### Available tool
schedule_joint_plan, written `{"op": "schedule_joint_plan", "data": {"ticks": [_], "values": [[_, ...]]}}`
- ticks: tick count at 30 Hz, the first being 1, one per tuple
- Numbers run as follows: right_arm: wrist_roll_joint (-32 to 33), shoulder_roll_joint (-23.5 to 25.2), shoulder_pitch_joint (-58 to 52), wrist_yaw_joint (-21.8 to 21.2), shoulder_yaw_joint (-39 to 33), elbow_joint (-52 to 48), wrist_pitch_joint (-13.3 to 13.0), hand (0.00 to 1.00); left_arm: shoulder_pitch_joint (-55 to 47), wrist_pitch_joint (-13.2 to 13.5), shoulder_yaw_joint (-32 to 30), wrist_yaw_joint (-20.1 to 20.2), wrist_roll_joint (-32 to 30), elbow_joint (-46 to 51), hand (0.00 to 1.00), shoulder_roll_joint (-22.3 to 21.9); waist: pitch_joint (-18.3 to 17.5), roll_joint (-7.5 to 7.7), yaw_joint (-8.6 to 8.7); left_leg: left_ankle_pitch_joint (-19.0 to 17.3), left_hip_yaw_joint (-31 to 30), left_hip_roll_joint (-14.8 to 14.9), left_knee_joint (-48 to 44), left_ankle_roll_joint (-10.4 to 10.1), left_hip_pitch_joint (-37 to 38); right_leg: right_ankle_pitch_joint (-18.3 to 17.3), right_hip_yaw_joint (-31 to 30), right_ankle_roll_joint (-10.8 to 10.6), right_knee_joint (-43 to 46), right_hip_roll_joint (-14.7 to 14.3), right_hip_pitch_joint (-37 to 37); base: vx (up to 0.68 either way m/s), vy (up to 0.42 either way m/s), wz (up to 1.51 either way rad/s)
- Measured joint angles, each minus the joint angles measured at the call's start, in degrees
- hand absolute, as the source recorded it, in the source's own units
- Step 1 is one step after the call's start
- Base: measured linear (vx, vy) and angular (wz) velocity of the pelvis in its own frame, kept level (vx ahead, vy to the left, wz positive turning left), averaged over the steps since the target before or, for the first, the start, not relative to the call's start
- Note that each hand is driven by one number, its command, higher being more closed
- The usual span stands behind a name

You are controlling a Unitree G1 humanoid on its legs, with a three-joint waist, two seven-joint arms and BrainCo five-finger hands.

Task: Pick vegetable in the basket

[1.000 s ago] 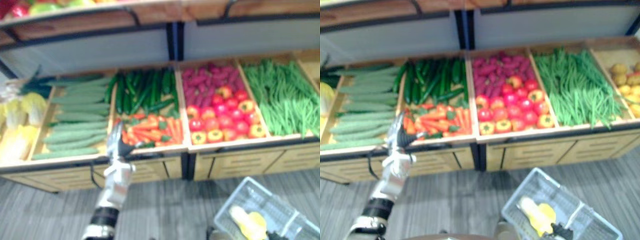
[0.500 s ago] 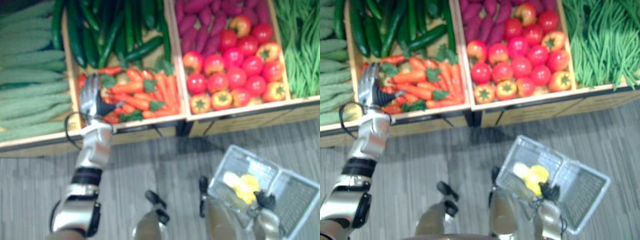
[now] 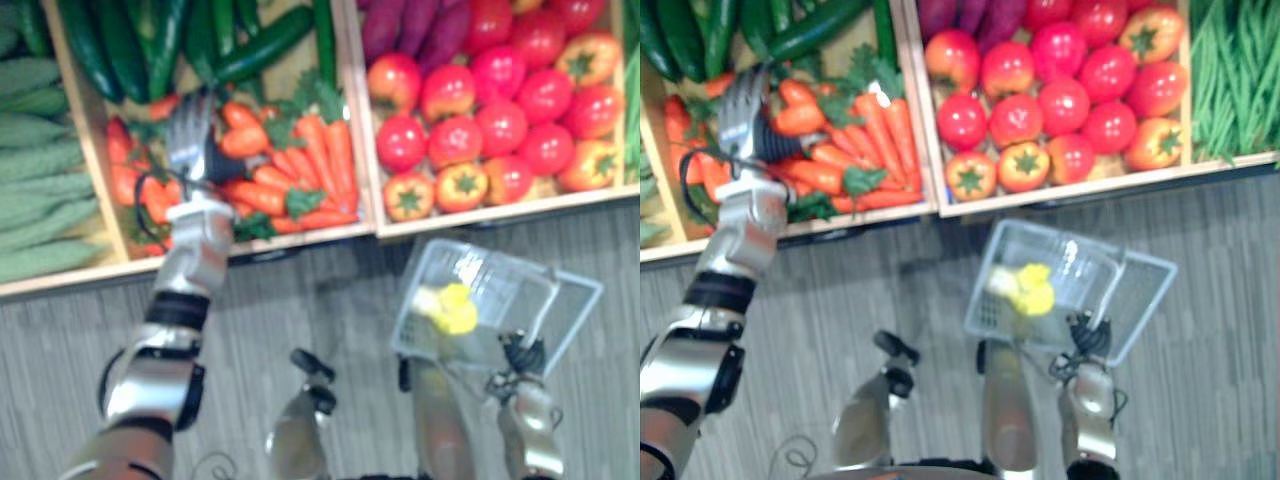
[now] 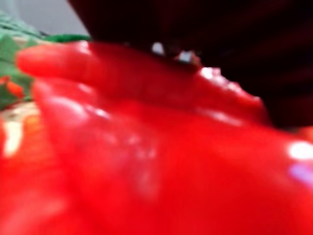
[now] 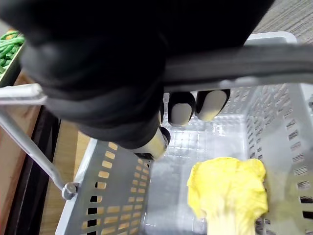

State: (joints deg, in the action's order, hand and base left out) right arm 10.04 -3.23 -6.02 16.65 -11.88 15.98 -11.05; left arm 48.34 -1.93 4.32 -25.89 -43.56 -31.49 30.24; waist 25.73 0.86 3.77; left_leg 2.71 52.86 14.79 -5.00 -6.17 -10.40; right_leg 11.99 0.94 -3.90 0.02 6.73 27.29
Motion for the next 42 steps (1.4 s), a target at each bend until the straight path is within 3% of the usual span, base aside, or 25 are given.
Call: {"op": "schedule_joint_plan", "data": {"ticks": [1, 3, 6, 11, 16, 20, 23, 29, 36, 39, 42], "values": [[0.0, -1.4, 2.0, 0.3, 0.9, 0.6, 0.3, 1.0, 0.1, -0.1, -2.3, -0.5, -0.4, 0.3, 1.0, 0.5, 0.9, -1.42, 0.07, -1.0, 0.0, 2.1, -2.1, -0.9, -0.8, -1.4, -0.1, 0.4, -0.2, -1.2, 0.1, 0.12, -0.209, 0.05], [0.0, -2.7, 2.8, 0.3, 1.2, 0.6, 0.7, 1.0, 1.9, -0.2, -3.0, -0.5, -0.4, 0.0, 1.0, 0.8, 1.6, -3.37, 0.29, -0.8, 0.3, 3.4, -2.4, -1.0, -0.9, -1.4, -0.1, 0.4, -0.1, -2.3, 0.0, 0.05, -0.131, -0.14], [0.1, -2.4, 2.6, 0.4, 0.7, 0.7, 1.1, 1.0, 4.2, 0.1, -2.6, 1.7, -0.4, -2.0, 1.0, 1.3, 1.6, -3.91, 1.04, -0.7, 0.3, 4.1, -2.1, -1.1, 0.3, -1.5, 0.2, 0.3, 1.4, -3.1, -0.6, 0.01, -0.062, -0.02], [1.8, -2.1, 2.4, 0.3, -0.1, 2.8, 1.2, 1.0, 1.5, 2.2, -0.2, 7.0, -0.4, -3.1, 1.0, 1.0, 1.6, -3.85, 0.87, -1.6, 0.1, 2.6, -2.0, -1.2, 1.2, -1.6, 0.1, 0.1, 3.0, -1.8, -0.6, -0.06, 0.043, 0.06], [1.8, -0.8, 2.4, 0.2, -0.6, 4.0, 1.7, 1.0, -4.8, 2.0, -0.9, 6.5, -0.3, -1.7, 1.0, 0.2, 1.3, -3.15, 0.75, -4.0, -0.6, 2.5, -2.4, -1.5, 2.0, -2.4, 0.6, -0.6, 0.5, -1.3, -3.5, -0.1, 0.007, 0.14], [1.8, -0.3, 1.1, 0.4, -1.3, 5.6, 2.3, 1.0, -12.4, 1.5, 2.1, 7.2, -0.5, 8.2, 1.0, -0.1, 0.8, -2.47, 0.74, -3.9, -2.6, 2.6, -2.2, -1.4, 3.9, -3.0, 2.9, -0.7, 0.3, -1.0, -6.8, -0.07, -0.021, 0.23], [1.7, 0.7, 0.5, 0.1, -1.3, 7.5, 2.6, 1.0, -16.5, 1.7, 1.4, 7.1, -0.5, 12.5, 1.0, -0.4, -0.9, -1.01, 0.26, -3.7, -3.7, 2.6, -2.1, -1.2, 5.2, -2.9, 4.2, -0.4, 0.1, -0.7, -9.2, -0.02, 0.001, 0.2], [1.3, 2.7, -2.8, -1.6, -3.7, 11.6, 3.3, 1.0, -22.5, 1.1, -3.1, 6.8, -0.7, 22.3, 1.0, -2.4, -7.3, -1.01, -0.9, -3.5, -6.8, 1.6, -0.9, -1.2, 7.7, -3.4, 6.8, -0.6, -1.1, -0.1, -13.7, 0.03, 0.023, 0.22], [1.2, 2.7, -4.2, -3.5, -5.7, 18.1, 3.4, 1.0, -25.2, 0.1, -7.6, 3.4, -2.8, 25.1, 1.0, -3.1, -14.4, -1.04, -0.46, -3.5, -9.2, -0.5, 1.5, -1.2, 10.6, -3.7, 7.4, -0.9, -3.1, 0.4, -17.7, 0.01, 0.006, 0.08], [1.2, 2.7, -4.3, -3.5, -5.7, 18.8, 3.4, 1.0, -27.0, 0.1, -7.7, 3.0, -2.9, 25.3, 1.0, -3.4, -15.6, -0.93, 0.6, -3.5, -9.7, -1.1, 2.0, -1.2, 11.3, -3.5, 7.3, -1.3, -3.8, 0.7, -18.7, -0.01, 0.012, 0.0], [1.2, 2.5, -4.1, -3.8, -5.0, 18.7, 3.4, 1.0, -31.5, 0.3, -7.9, 1.9, -4.1, 29.7, 1.0, -6.1, -16.6, -0.49, 0.52, -4.9, -12.3, -1.5, 1.2, -1.6, 13.1, -3.4, 4.3, -1.5, -3.9, 0.2, -18.9, -0.02, 0.004, -0.51]]}}
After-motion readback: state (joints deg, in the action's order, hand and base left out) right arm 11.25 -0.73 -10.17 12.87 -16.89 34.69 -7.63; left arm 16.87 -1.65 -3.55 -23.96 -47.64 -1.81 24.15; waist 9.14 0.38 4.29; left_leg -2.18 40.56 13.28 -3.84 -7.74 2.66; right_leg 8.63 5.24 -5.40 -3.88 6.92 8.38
